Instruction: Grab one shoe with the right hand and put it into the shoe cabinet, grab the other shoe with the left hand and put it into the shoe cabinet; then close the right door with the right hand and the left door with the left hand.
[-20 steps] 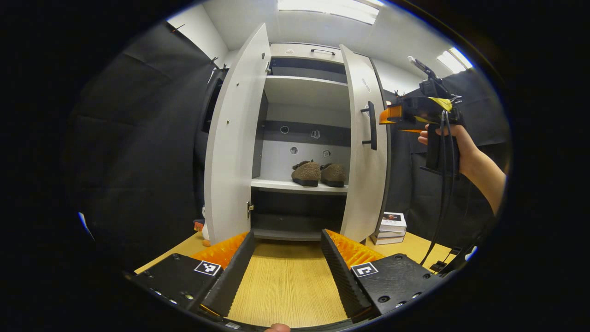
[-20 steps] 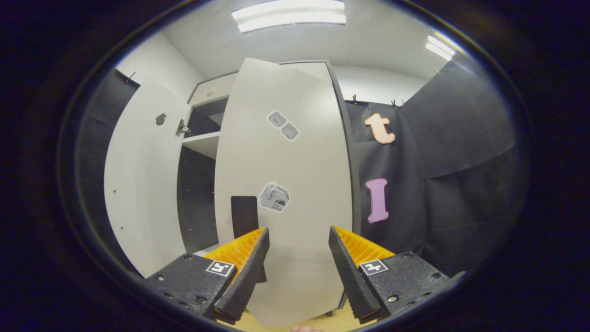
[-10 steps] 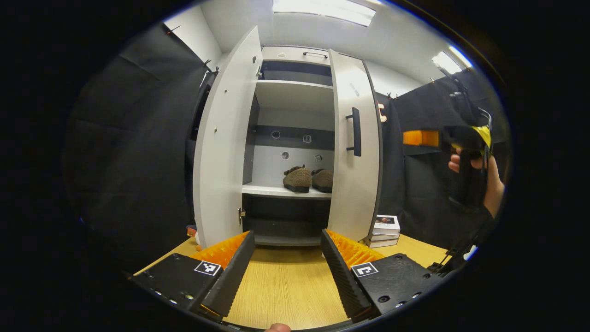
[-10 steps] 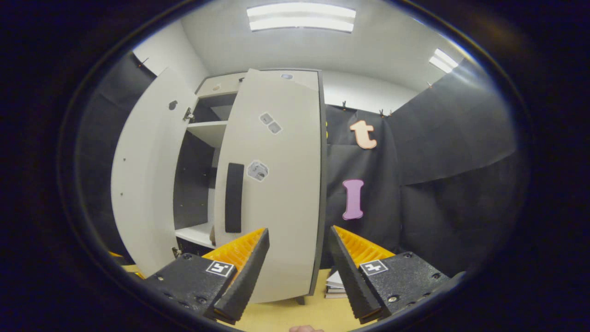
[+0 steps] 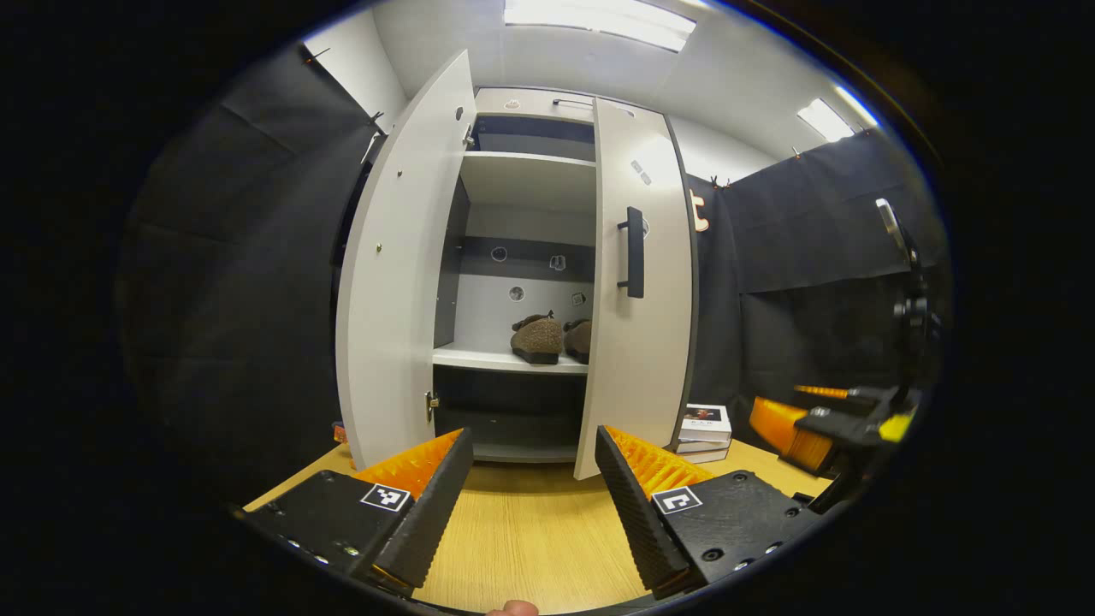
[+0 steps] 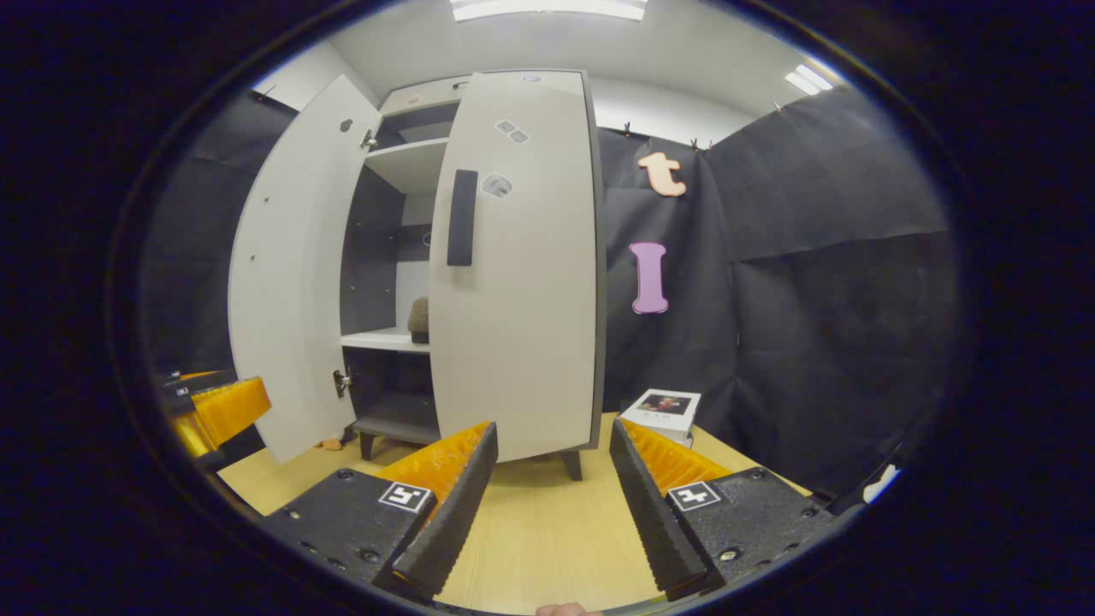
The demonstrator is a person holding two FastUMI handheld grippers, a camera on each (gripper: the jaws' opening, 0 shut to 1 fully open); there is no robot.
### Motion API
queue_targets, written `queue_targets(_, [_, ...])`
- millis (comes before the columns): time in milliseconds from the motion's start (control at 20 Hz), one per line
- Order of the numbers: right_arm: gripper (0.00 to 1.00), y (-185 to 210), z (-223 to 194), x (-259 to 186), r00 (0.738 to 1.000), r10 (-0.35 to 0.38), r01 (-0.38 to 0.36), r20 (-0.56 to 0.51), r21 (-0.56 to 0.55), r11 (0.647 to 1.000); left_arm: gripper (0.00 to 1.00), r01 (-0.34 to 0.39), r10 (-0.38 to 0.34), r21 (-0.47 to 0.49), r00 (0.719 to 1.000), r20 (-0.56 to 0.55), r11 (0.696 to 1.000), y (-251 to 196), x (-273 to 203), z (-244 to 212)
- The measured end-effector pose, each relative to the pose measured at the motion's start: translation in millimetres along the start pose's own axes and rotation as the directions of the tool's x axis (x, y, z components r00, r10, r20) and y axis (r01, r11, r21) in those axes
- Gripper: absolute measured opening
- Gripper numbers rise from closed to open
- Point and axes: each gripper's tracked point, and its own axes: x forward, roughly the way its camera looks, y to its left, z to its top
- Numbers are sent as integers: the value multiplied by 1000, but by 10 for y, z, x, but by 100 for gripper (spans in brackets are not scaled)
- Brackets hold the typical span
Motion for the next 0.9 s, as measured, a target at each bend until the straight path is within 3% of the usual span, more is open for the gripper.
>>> queue_targets(250, [87, 1, -142, -81, 999, 0, 0, -37, 11, 1000, 87, -38, 38, -6, 999, 30, 999, 164, -52, 215])
queue_targets(500, [86, 31, -15, -101, 1000, 22, -22, 0, -13, 1000, 87, -126, 132, -51, 981, 144, 991, 801, -98, 959])
queue_targets(700, [86, 57, -74, -133, 999, 31, -31, -15, 14, 999, 88, -273, 291, -105, 926, 241, 956, 1607, -60, 1477])
queue_targets(900, [85, 40, -142, -166, 999, 31, -30, -40, 16, 999, 90, -396, 386, -13, 885, 260, 918, 2327, 74, 1788])
